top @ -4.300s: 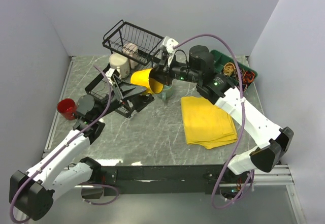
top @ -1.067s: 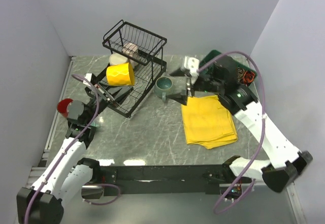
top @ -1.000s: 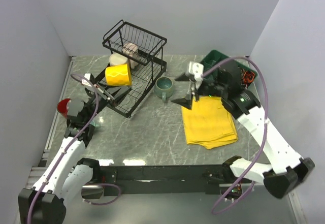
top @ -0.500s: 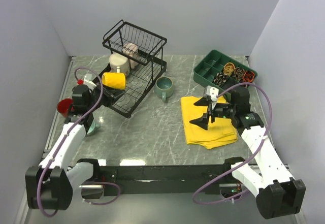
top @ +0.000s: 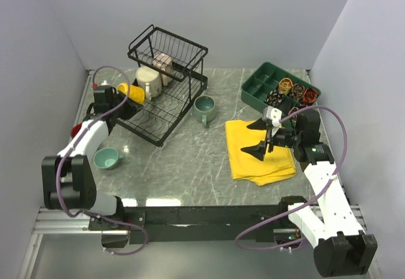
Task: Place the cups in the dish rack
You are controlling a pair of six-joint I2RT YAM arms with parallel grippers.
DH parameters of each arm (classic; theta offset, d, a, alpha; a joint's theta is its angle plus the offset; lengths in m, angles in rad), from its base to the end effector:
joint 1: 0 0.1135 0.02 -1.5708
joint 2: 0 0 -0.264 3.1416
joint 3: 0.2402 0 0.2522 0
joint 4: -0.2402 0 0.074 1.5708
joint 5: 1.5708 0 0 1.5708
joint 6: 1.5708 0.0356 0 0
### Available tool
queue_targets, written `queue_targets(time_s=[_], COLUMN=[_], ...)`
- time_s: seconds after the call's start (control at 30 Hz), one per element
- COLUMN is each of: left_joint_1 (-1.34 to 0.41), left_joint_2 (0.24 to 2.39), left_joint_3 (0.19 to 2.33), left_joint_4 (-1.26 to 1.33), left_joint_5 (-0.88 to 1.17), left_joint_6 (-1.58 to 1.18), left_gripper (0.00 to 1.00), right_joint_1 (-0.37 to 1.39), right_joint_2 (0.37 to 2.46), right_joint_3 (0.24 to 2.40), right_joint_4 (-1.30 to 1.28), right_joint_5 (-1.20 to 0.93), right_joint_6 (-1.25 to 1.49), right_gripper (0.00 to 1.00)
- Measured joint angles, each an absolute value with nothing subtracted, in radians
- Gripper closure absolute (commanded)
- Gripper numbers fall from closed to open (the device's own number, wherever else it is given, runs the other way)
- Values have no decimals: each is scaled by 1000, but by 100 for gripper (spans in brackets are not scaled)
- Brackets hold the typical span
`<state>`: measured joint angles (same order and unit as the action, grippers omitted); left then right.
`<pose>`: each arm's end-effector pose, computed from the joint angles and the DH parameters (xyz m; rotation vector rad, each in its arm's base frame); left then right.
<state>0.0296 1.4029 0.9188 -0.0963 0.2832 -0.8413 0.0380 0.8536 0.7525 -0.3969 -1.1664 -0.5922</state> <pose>0.3112 -0.0007 0.2536 -0.7818 2.0858 -0.7645 0.1722 0.0393 0.3054 -1.1647 1.4143 0.8050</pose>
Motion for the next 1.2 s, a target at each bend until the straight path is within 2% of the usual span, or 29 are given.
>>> queue_targets(time_s=[0.57, 0.9, 1.2], left_joint_1=[28, -38, -56], left_joint_2=[1679, 1794, 1867], left_joint_3=[1124, 1243, 1286], left_joint_4=[-245, -280, -307], left_joint_5=[117, 0, -96], left_joint_6=[-674, -619, -593], left_gripper=[99, 99, 77], right_joint_1=[12, -27, -56], right_joint_2=[854, 862, 867], right_joint_3=[752, 752, 752], right_joint_4=[-397, -398, -413], right_joint_5=[-1198, -1211, -1228], right_joint_6=[-593, -593, -598], right_gripper=[5, 5, 5])
